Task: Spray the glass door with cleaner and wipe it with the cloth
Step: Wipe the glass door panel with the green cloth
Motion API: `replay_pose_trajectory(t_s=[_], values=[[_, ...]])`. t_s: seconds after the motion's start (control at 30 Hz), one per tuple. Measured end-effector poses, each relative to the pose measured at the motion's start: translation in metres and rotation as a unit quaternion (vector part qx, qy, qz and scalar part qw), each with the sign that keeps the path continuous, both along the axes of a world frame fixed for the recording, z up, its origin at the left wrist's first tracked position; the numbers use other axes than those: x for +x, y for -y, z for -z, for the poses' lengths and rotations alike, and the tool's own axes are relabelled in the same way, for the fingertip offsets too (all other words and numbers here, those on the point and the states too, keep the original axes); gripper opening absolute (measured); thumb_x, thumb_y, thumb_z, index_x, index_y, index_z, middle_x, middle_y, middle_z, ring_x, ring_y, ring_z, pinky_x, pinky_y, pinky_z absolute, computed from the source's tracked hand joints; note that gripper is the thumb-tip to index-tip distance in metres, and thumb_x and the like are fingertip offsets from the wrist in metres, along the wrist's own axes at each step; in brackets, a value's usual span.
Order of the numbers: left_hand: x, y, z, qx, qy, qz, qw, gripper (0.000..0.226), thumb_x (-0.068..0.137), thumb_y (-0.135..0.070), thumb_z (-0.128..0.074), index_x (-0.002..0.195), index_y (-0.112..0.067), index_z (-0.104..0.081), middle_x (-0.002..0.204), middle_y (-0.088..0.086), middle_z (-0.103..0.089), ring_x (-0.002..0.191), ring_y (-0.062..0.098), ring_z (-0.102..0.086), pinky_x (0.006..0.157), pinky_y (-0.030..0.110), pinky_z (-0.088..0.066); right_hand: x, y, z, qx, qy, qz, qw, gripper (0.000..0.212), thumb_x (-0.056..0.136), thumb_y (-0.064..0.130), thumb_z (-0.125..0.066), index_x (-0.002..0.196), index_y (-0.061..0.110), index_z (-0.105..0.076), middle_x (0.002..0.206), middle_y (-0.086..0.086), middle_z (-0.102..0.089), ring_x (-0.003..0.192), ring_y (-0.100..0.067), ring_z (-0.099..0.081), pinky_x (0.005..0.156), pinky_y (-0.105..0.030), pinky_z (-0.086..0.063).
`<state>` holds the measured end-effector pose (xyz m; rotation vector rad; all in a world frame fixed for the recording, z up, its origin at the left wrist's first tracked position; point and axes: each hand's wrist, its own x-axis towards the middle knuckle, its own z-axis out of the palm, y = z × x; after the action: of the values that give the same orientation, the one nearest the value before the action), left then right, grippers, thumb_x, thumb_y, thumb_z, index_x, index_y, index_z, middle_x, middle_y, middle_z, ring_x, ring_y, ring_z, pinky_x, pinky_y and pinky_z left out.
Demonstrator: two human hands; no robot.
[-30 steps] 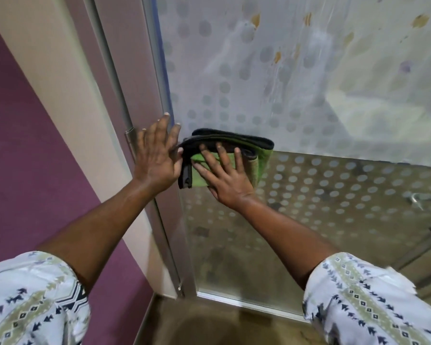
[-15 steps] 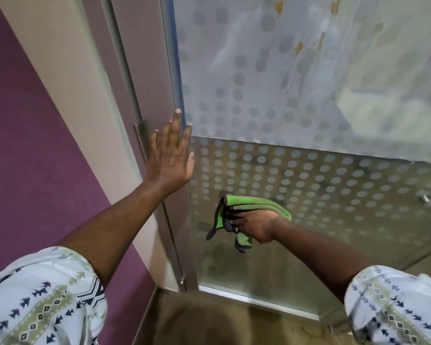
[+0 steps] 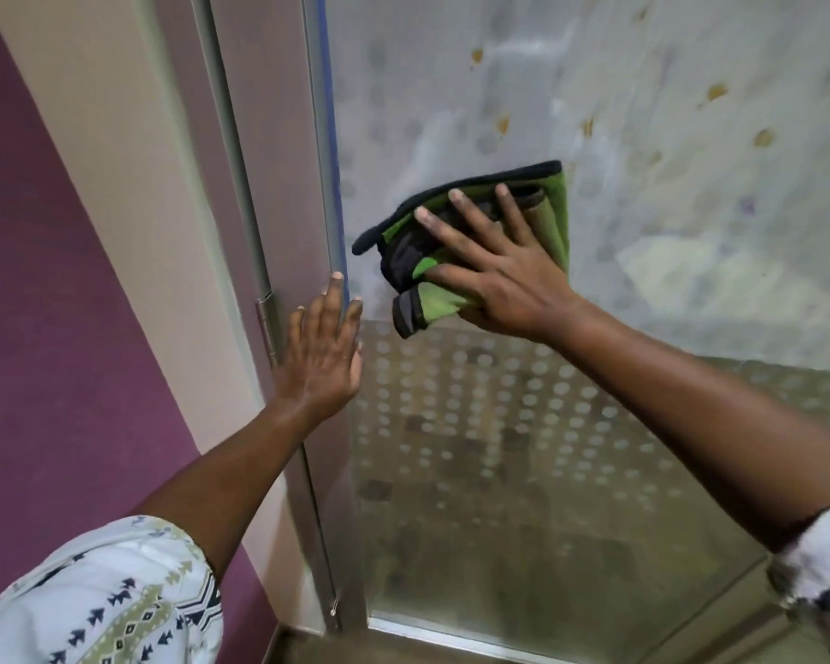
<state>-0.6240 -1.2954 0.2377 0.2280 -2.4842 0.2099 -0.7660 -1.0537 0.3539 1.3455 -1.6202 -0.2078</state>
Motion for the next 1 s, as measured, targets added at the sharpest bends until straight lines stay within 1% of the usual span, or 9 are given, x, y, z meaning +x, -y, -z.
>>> replay_pose_trajectory(t_s=[0.17,0.3,0.37,0.5,0.57,0.67,0.8,0.9,1.0], values=[[-0.004,0.0,0.0,0.001,-0.023,0.005,1.0,0.071,0.083,-0.024,-0.069,0.145,-0.007,-0.04,0.163,0.023,-0.029,0.139,0.043,-0.04,0.107,0.06,-0.039,0.017,0.029,0.01,-0.023,0.009,0.033,0.999,0.074,0.085,0.045,-0.058,0.155,0.03,-0.04,0.173,-0.009,-0.014,0.158,-0.046,-0.005,0.122,-0.071,-0.003],[-0.004,0.002,-0.001,-0.002,-0.037,0.012,0.999,0.061,0.087,-0.03,-0.053,0.142,-0.007,-0.049,0.154,0.025,-0.042,0.133,0.043,-0.047,0.104,0.06,-0.043,0.021,0.01,0.063,0.033,0.049,0.034,0.998,0.072,0.089,0.036,-0.054,0.159,0.029,-0.036,0.174,-0.007,-0.009,0.159,-0.041,-0.001,0.125,-0.066,0.0],[-0.006,0.003,-0.006,-0.001,-0.043,0.017,0.999,0.059,0.085,-0.03,-0.055,0.14,-0.008,-0.051,0.154,0.024,-0.041,0.132,0.042,-0.045,0.102,0.06,-0.043,0.019,-0.011,0.088,0.076,0.053,0.042,0.995,0.069,0.091,0.03,-0.055,0.158,0.027,-0.039,0.174,-0.006,-0.01,0.16,-0.039,-0.003,0.127,-0.063,0.0],[-0.011,0.0,-0.029,-0.004,-0.083,0.023,0.996,0.059,0.089,-0.032,-0.054,0.141,-0.007,-0.05,0.158,0.022,-0.035,0.133,0.041,-0.041,0.103,0.06,-0.041,0.006,-0.059,0.072,0.116,0.013,0.03,0.993,0.061,0.093,0.031,-0.064,0.152,0.028,-0.048,0.171,-0.002,-0.022,0.159,-0.034,-0.017,0.128,-0.059,-0.01],[-0.016,-0.004,-0.048,-0.009,-0.112,0.031,0.993,0.061,0.09,-0.034,-0.053,0.145,-0.009,-0.045,0.159,0.021,-0.032,0.133,0.041,-0.04,0.105,0.06,-0.038,-0.003,-0.076,0.031,0.085,-0.013,0.031,0.996,0.059,0.095,0.035,-0.061,0.153,0.028,-0.049,0.17,-0.003,-0.027,0.157,-0.035,-0.022,0.126,-0.061,-0.017],[-0.026,-0.006,-0.085,-0.027,-0.156,0.036,0.987,0.067,0.091,-0.038,-0.053,0.15,-0.009,-0.039,0.163,0.021,-0.025,0.136,0.042,-0.039,0.107,0.058,-0.032,-0.017,-0.091,-0.052,-0.02,-0.059,0.066,0.996,0.057,0.098,0.041,-0.054,0.154,0.03,-0.047,0.169,-0.004,-0.03,0.156,-0.038,-0.024,0.122,-0.066,-0.02],[-0.037,-0.006,-0.146,-0.038,-0.213,0.031,0.976,0.07,0.093,-0.041,-0.052,0.153,-0.009,-0.035,0.165,0.022,-0.02,0.141,0.042,-0.034,0.109,0.056,-0.03,-0.015,-0.073,-0.133,-0.152,-0.057,0.147,0.976,0.084,0.076,0.058,-0.061,0.154,0.037,-0.039,0.172,-0.008,-0.017,0.156,-0.046,-0.015,0.12,-0.073,-0.009],[-0.046,-0.004,-0.183,-0.034,-0.245,0.022,0.969,0.068,0.097,-0.043,-0.049,0.155,-0.01,-0.033,0.165,0.024,-0.021,0.141,0.043,-0.033,0.11,0.055,-0.028,-0.004,-0.041,-0.111,-0.162,-0.046,0.144,0.975,0.092,0.077,0.064,-0.059,0.16,0.038,-0.03,0.174,-0.009,-0.01,0.156,-0.051,-0.006,0.117,-0.077,-0.006],[-0.055,0.003,-0.198,-0.033,-0.256,0.02,0.966,0.066,0.099,-0.046,-0.044,0.154,-0.01,-0.033,0.164,0.024,-0.024,0.14,0.044,-0.035,0.109,0.055,-0.03,0.003,-0.028,-0.038,-0.1,-0.021,0.094,0.99,0.091,0.075,0.056,-0.064,0.158,0.033,-0.035,0.174,-0.008,-0.009,0.157,-0.048,-0.003,0.118,-0.077,-0.006]])
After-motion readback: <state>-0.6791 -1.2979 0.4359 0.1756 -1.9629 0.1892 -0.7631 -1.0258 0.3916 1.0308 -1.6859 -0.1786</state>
